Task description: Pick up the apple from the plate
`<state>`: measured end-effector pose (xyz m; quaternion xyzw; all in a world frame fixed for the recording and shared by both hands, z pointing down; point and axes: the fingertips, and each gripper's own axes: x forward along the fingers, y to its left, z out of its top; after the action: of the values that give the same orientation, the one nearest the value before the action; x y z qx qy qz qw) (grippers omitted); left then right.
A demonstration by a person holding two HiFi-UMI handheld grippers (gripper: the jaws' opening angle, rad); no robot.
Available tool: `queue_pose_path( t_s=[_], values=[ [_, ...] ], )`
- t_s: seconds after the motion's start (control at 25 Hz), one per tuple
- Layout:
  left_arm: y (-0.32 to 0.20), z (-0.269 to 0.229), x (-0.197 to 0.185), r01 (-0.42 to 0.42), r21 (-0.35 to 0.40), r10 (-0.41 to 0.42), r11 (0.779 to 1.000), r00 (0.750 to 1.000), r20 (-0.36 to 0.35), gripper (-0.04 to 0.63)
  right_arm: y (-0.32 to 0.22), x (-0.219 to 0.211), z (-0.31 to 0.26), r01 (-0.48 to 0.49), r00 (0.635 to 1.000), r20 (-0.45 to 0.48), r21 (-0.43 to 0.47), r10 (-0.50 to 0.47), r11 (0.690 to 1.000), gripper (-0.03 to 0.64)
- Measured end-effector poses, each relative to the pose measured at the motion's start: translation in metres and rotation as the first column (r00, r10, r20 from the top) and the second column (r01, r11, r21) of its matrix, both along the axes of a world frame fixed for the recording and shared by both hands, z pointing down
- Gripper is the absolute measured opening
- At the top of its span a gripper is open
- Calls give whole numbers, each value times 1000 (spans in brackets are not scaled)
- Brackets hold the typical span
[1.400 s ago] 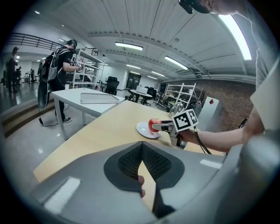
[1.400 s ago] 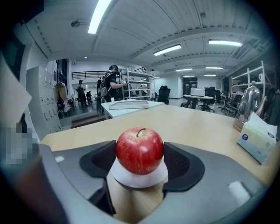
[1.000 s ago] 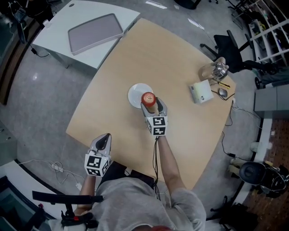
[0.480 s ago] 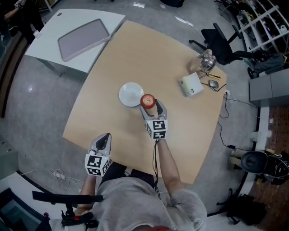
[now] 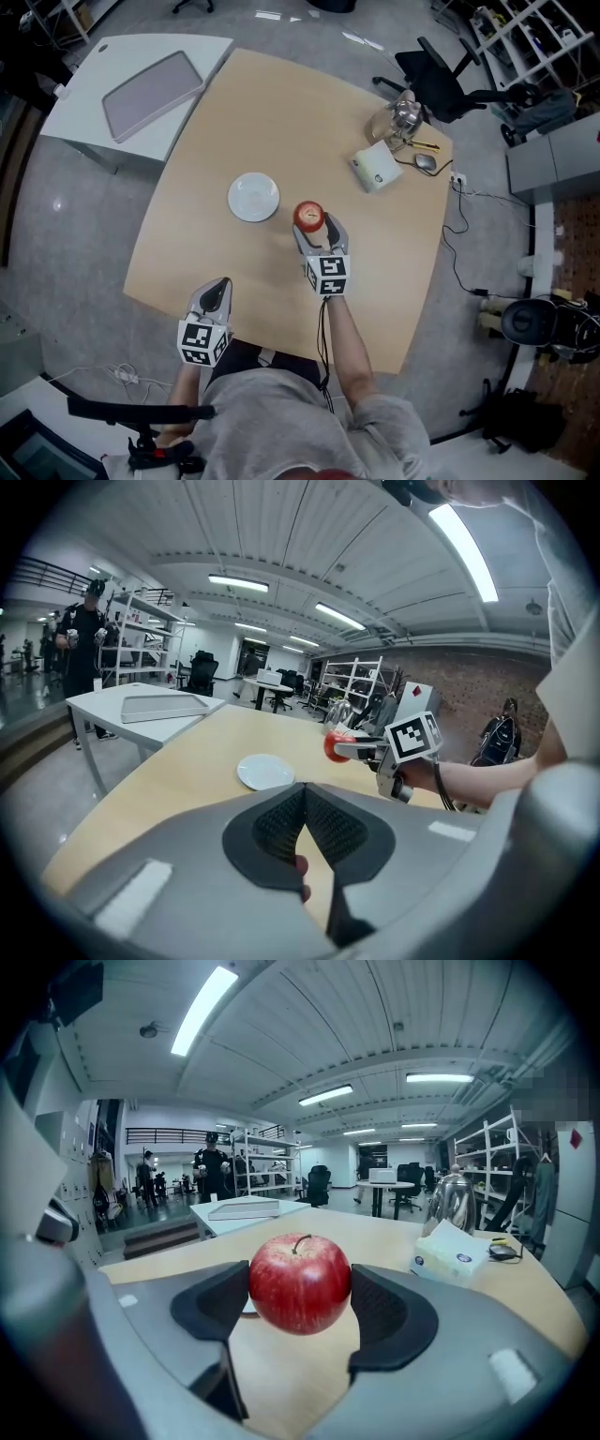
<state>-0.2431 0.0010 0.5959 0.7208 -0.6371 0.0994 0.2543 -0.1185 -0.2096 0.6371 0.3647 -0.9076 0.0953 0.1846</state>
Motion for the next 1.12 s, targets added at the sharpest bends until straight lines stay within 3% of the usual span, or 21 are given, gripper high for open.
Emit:
queue_pose_path(
  t_s=[1.12],
  values=[
    [-40, -7, 134, -191, 7, 191, 982, 982, 7, 20, -11, 185, -5, -216, 976, 9, -3, 216, 976, 345]
  ],
)
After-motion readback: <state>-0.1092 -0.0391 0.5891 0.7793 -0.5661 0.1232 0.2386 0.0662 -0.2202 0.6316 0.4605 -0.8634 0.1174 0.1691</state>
